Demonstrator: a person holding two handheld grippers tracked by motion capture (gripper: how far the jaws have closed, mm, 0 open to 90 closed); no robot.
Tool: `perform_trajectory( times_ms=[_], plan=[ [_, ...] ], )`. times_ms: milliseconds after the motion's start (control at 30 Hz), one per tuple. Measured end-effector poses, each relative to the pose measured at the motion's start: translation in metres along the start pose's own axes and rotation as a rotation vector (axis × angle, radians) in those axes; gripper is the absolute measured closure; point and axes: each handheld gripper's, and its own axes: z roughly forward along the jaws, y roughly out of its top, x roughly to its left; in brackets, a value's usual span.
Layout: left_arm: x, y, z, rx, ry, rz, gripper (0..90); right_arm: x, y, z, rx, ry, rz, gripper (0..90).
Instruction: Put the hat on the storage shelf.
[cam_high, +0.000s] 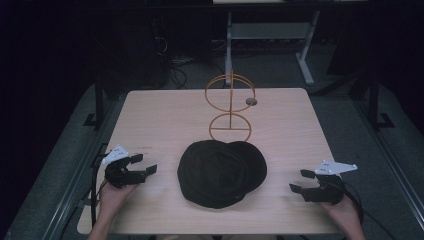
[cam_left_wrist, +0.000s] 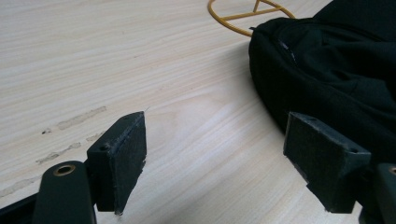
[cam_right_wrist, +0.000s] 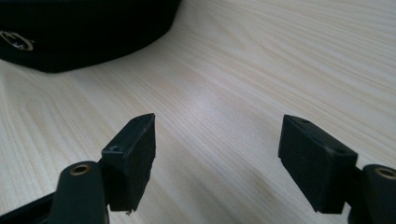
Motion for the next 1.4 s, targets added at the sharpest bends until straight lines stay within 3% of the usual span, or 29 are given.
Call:
perform_trajectory(
  times_ms=[300, 467, 700, 900, 1167, 1400],
  plan=[
    [-0.001, -0.001, -0.001, 0.006, -0.005, 0.006, 20.7, 0.003, 0.003, -0.002, 0.001, -0.010, -0.002, 27.3],
    [-0.001, -0.003, -0.002, -0.002, -0.013, -0.011, 20.8, 0.007, 0.006, 0.000, -0.007, 0.003, -0.008, 27.3],
    [-0.002, -0.003, 0.000, 0.010, -0.012, 0.005, 20.8, 0.009, 0.012, 0.002, -0.025, 0.031, -0.009, 27.4],
    [-0.004, -0.003, 0.000, 0.013, -0.013, 0.007, 20.7, 0.010, 0.026, -0.002, -0.039, 0.044, 0.001, 28.2],
    [-0.003, -0.003, -0.001, 0.003, -0.008, 0.001, 20.7, 0.015, 0.054, -0.010, -0.053, 0.065, -0.014, 22.9],
    [-0.003, -0.003, 0.001, 0.012, -0.011, 0.008, 20.6, 0.024, 0.077, -0.004, -0.030, 0.103, -0.059, 19.9]
  ],
)
